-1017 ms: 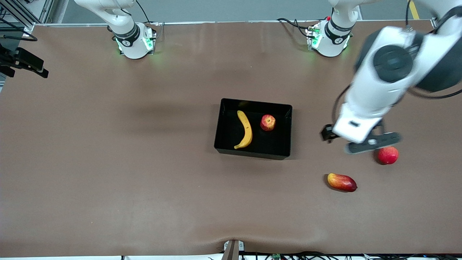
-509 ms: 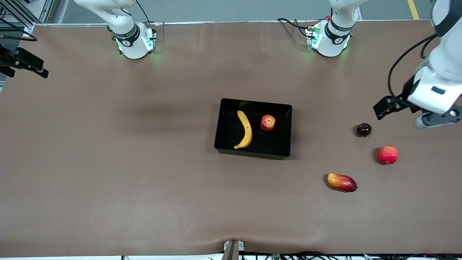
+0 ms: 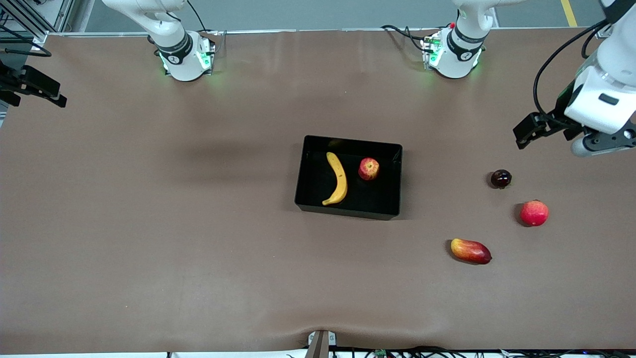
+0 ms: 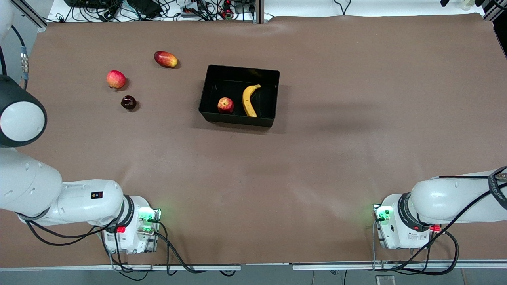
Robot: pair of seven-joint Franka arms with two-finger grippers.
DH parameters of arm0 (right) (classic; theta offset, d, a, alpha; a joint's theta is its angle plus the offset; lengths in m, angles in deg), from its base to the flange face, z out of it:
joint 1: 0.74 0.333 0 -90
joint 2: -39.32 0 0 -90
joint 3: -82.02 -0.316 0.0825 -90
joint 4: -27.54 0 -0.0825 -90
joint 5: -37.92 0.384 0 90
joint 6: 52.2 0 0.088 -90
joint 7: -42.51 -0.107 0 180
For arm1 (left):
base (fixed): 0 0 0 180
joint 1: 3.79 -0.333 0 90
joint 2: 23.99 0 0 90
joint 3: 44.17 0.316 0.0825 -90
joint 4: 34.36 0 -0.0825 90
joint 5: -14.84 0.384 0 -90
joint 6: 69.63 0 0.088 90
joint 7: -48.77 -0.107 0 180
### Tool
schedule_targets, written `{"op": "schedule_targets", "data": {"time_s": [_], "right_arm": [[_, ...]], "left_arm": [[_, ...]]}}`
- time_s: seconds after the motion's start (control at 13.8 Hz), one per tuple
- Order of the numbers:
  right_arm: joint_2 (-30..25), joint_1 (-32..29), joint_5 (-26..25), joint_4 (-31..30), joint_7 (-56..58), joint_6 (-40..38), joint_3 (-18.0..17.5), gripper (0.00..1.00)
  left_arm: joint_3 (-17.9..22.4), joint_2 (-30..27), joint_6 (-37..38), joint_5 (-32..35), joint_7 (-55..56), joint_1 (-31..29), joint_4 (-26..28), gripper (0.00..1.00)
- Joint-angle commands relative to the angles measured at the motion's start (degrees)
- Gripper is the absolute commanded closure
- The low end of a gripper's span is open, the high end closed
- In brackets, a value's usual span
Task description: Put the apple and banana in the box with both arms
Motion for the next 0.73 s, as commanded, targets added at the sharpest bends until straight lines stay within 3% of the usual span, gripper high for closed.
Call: {"op": "schedule_targets", "data": {"time_s": [0.0,0.22,0.65], "right_arm": [[-0.3,-1.1,-0.7,-0.1,0.7,-0.3,-0.8,0.0],[-0.3,-1.1,-0.7,-0.1,0.7,-0.3,-0.8,0.0],[-0.3,-1.0,-0.7,-0.1,0.7,-0.6,-0.8,0.0]], "left_arm": [[8.2,-5.8,-0.8,-2.6,-4.1,5.6,6.0,0.0],[9.1,-11.3,-0.9,-3.8,-7.5,5.8,12.6,0.0],[8.7,-11.4,-0.7,-3.8,-7.5,5.7,12.7,0.0]]}}
